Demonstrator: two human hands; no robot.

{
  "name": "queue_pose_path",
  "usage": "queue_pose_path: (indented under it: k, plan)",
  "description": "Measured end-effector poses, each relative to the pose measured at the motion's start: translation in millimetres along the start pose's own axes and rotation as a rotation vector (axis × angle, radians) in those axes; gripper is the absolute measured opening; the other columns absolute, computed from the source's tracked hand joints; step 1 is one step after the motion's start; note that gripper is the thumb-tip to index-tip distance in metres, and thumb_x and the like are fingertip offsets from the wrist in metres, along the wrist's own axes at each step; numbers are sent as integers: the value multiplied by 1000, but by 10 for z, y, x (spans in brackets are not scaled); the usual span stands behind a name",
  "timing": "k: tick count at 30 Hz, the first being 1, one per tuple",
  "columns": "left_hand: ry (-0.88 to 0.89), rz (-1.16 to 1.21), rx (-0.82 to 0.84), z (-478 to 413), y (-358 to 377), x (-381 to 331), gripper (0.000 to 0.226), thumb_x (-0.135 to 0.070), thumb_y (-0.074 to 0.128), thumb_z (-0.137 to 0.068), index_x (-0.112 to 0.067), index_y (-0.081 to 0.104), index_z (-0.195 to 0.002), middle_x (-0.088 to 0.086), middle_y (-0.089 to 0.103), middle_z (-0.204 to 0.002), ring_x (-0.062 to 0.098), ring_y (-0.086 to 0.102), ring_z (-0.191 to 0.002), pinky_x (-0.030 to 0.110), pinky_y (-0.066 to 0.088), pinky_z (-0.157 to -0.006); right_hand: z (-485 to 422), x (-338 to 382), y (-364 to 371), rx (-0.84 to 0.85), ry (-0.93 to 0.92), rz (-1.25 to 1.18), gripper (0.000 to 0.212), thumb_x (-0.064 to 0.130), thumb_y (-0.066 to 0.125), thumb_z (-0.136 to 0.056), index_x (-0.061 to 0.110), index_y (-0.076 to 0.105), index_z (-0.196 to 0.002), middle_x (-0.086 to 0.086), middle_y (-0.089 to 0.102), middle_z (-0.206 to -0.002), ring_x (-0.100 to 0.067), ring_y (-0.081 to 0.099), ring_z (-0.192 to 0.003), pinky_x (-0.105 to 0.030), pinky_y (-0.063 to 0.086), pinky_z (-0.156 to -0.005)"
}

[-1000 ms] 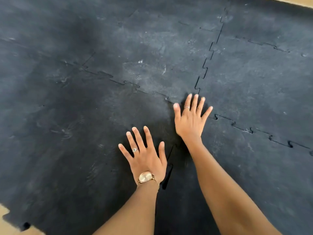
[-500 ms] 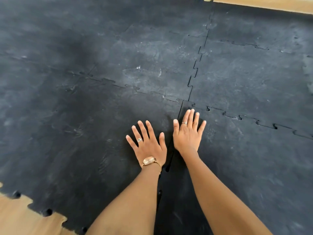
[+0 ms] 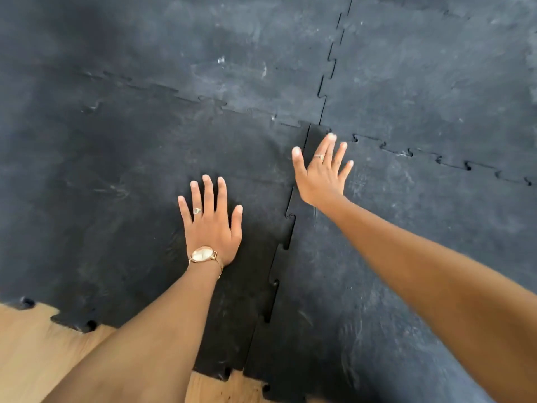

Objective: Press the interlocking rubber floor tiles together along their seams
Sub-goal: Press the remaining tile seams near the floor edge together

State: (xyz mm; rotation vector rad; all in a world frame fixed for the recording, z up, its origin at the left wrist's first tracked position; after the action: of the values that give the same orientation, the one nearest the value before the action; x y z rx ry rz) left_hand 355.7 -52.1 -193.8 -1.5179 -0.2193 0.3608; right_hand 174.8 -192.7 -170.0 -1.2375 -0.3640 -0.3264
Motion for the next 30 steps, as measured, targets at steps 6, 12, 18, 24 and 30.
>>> queue_pose_path:
  k: [6,12,18,24,30]
  plan:
    - [15,21,-21,-15,78,34,63,-48,18,-97,-17,15,-153,12,12,-160,33,6,-148,55,3,-118,984,105,437,-231,14,167,79,59,-1,-96,4,-8,-152,-13,-8,-162,-27,-13,-149,-53,-7,-119]
    - [22,72,-27,17,15,12,61,-45,20,-99,-17,15,-153,12,12,-160,33,6,-148,55,5,-118,933,114,514,-102,56,241,76,58,0,-96,7,-19,-149,-9,-19,-161,-23,-23,-146,-56,-9,-117]
    - [16,95,-78,9,58,25,61,-46,24,-97,-16,23,-150,14,20,-158,35,13,-146,55,6,-117,1470,69,658,-224,-17,271,77,59,2,-97,7,-1,-154,-10,-6,-163,-27,-9,-149,-59,-1,-118]
    - [19,115,-68,12,9,15,61,-46,23,-98,-16,21,-151,13,17,-159,33,10,-147,55,5,-118,1461,91,665,-172,22,245,79,59,-7,-93,7,-7,-153,-9,-9,-163,-23,-16,-148,-59,-8,-116]
    - [23,85,-91,-2,64,13,61,-46,25,-98,-16,23,-151,14,19,-158,35,12,-146,55,6,-117,1625,-48,785,-136,28,317,74,59,1,-96,13,-3,-155,-5,-7,-163,-28,-13,-149,-66,0,-114]
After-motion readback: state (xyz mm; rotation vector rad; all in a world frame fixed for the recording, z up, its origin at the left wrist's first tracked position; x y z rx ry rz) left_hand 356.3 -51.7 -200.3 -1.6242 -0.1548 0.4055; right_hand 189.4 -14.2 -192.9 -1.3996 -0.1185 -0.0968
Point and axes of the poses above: each hand's wrist, its own z-axis away from the middle knuckle, its own y-axis out of the palm, x = y × z, the point moved 5 cm from there along -z, towards the middle knuckle
